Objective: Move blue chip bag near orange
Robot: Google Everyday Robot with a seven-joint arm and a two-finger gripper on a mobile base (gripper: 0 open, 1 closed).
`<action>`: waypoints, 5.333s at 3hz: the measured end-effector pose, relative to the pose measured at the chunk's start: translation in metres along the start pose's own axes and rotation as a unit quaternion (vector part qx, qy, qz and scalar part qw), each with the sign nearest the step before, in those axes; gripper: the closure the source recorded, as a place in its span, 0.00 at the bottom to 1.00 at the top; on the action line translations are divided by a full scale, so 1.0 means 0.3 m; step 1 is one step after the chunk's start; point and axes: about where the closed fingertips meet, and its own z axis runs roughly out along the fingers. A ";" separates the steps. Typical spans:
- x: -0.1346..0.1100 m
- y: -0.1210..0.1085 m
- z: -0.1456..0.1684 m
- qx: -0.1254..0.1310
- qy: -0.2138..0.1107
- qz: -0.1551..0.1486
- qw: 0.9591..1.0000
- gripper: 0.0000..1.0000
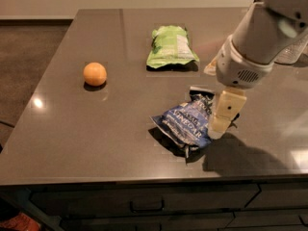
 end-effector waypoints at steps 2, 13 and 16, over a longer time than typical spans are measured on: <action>-0.044 0.025 0.131 -0.038 0.003 -0.019 0.999 0.00; -0.718 -0.262 0.252 -0.044 -0.087 -0.109 0.989 0.51; -0.718 -0.263 0.278 -0.046 -0.086 -0.107 0.989 0.00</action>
Offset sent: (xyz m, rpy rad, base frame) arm 0.0000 0.0356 -0.0540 -0.0115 0.1039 0.0859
